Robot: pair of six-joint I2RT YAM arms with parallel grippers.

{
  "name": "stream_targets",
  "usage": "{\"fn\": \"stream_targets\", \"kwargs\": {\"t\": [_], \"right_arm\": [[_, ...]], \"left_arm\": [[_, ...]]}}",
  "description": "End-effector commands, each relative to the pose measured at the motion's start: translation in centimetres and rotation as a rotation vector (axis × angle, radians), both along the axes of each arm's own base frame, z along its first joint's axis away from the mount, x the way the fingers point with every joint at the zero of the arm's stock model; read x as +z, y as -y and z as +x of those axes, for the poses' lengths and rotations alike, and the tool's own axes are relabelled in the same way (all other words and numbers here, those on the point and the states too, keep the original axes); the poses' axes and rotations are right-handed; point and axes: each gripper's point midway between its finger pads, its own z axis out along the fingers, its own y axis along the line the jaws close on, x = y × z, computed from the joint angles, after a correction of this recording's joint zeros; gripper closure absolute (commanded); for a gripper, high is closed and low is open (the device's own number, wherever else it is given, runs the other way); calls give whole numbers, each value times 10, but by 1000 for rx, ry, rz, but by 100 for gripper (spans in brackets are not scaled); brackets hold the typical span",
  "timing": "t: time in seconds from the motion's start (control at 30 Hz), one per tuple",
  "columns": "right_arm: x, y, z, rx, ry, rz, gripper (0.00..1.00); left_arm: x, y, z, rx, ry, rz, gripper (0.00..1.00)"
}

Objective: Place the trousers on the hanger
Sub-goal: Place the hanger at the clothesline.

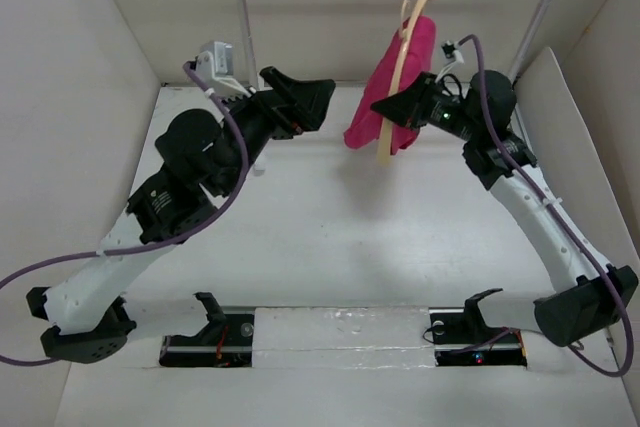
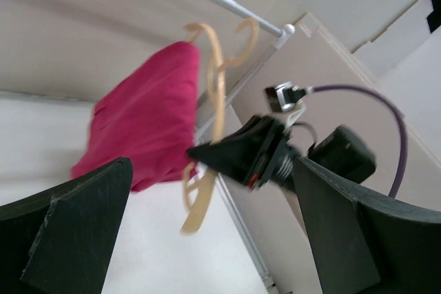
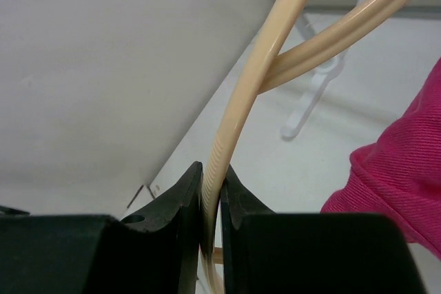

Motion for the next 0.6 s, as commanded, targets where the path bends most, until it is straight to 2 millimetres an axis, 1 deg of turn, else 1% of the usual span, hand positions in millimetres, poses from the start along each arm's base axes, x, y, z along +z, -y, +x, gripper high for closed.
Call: {"fn": "stream_targets", "kwargs": {"t": [0.0,0.03,0.07,0.1,0.13,0.17,0.2,0.23,0.27,0.3,0.33,0.37,0.4,0.43,0.47,0.5,0.53,0.57], "right_arm": [[110,45,1,-34,430,48,100],[109,55,13,-57,420,44,100],[109,63,19,-54,425,38,100],[116,85,31,-103,432,32,100],[112,93,44,-115,416,29,100],[112,99,49,-107,421,23,100],[120,106,54,-116,434,20,100],[120,121,65,-146,429,11,100],[108,125,82,-143,393,6,100],[107,130,89,-150,388,4,100],[112,140,95,-167,396,4,100],[109,146,107,-175,401,8,100],[110,150,112,-182,395,27,100],[114,155,117,-186,406,31,100],[117,157,120,-173,423,30,100],[111,163,132,-172,403,40,100],[113,162,134,-165,412,46,100],[121,167,135,-167,443,44,100]], "left_arm": [[-23,-22,-4,58,-22,36,1],[-35,-28,-7,63,-44,56,1],[-61,-25,-5,67,-89,87,1],[-72,-27,-7,66,-111,100,1],[-84,-33,-12,64,-135,110,1],[-111,-31,-12,61,-175,148,1],[-123,-32,-14,55,-205,142,1],[-133,-38,-20,51,-227,148,1],[-156,-37,-21,46,-265,175,1],[-166,-38,-24,45,-297,165,1],[-171,-43,-29,41,-311,155,1],[-187,-43,-31,38,-336,168,1],[-192,-44,-32,36,-347,167,1],[-193,-47,-36,33,-355,148,1],[-200,-48,-36,33,-368,153,1],[-201,-49,-38,30,-370,150,1],[-205,-49,-38,30,-379,154,1],[-209,-49,-38,32,-388,162,1]]}}
